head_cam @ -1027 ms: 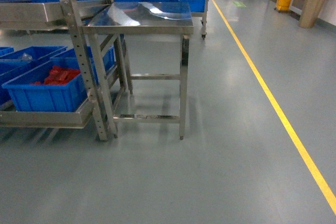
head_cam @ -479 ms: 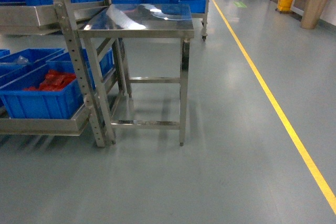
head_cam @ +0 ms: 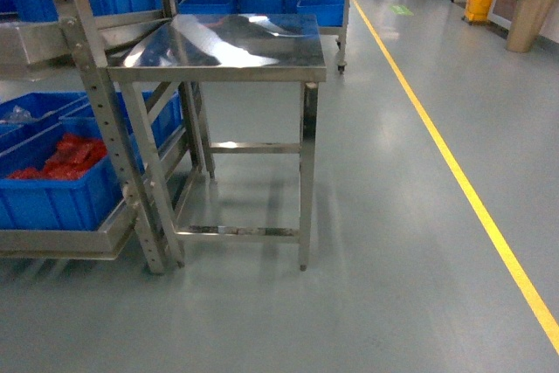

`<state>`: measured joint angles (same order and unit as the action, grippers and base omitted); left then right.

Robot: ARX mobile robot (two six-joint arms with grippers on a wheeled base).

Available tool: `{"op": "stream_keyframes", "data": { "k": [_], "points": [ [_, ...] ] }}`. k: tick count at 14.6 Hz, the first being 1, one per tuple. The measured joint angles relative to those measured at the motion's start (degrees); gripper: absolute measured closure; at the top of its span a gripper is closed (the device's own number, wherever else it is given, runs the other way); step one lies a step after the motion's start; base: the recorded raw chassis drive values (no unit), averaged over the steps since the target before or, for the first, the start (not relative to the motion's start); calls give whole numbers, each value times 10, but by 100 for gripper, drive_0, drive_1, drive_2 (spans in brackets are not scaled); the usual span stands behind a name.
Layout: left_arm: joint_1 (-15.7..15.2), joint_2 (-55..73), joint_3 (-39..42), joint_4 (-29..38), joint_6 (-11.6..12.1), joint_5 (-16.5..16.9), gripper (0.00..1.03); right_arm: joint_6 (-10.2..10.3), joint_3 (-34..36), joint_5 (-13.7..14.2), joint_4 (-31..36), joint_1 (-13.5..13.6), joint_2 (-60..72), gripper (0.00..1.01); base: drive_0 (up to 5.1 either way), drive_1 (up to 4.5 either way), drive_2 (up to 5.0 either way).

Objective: Pick blue part to blue bin on bottom shelf

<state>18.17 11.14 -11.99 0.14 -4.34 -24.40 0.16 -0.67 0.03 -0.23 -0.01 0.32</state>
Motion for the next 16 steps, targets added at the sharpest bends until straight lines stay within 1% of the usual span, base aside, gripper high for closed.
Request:
{"op": "stream_keyframes", "data": {
  "k": [13,16],
  "points": [
    [0,0,0,0,0,0,60,0,0,0,-1,0,0,3,-1,417,-420],
    [0,2,2,0,0,0,60,0,0,0,2,0,0,3,0,0,0]
  ]
}}
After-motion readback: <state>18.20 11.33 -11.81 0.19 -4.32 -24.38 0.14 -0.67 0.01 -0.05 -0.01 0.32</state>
